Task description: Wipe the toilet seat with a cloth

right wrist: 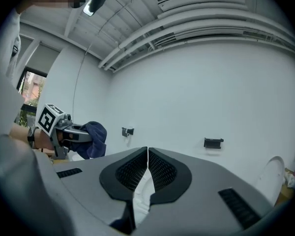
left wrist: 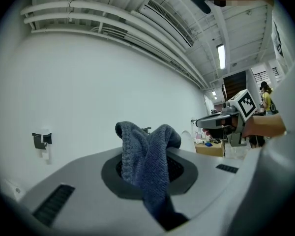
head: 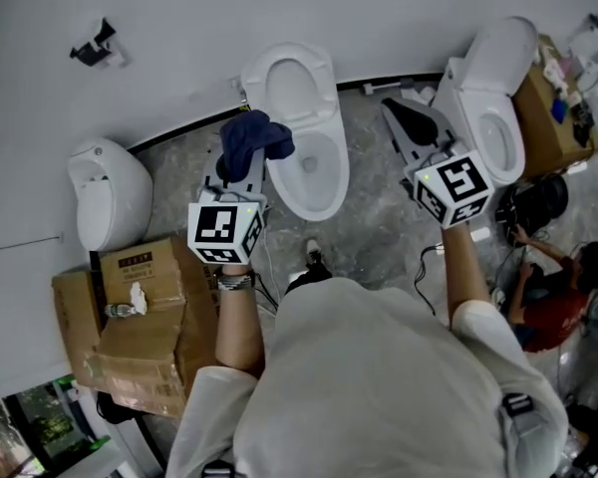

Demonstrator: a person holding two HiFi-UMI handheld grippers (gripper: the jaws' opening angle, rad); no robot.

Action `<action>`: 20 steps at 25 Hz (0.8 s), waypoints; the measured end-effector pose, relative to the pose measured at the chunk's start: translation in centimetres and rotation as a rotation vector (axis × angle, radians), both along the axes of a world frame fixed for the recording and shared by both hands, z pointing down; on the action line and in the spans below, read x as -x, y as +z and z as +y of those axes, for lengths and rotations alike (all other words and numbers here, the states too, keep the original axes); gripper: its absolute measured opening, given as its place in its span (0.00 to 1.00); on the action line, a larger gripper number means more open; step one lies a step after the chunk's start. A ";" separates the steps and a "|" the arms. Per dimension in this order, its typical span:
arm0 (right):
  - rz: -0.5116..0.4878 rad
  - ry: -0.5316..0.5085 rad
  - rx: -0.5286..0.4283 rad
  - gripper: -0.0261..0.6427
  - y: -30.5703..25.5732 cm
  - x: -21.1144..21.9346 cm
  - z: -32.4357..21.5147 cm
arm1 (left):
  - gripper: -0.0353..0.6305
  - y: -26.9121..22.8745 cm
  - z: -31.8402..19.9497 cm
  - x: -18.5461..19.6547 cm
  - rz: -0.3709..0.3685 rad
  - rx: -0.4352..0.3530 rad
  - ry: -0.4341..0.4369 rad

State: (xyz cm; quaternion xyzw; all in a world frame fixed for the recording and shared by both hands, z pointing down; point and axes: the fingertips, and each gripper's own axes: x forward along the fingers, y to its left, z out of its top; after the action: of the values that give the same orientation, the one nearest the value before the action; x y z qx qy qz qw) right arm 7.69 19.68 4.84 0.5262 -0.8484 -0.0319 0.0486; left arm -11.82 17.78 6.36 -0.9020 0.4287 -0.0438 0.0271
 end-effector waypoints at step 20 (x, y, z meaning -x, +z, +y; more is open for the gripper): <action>-0.063 0.114 0.096 0.08 3.9 2.2 -13.2 | 0.12 4.2 -15.6 3.1 -0.006 0.090 0.046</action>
State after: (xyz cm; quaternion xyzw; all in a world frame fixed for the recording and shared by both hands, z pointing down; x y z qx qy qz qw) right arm 5.50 6.47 8.75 0.5717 -0.8185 0.0284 0.0491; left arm -14.93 2.20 10.54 -0.9118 0.4054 -0.0649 -0.0111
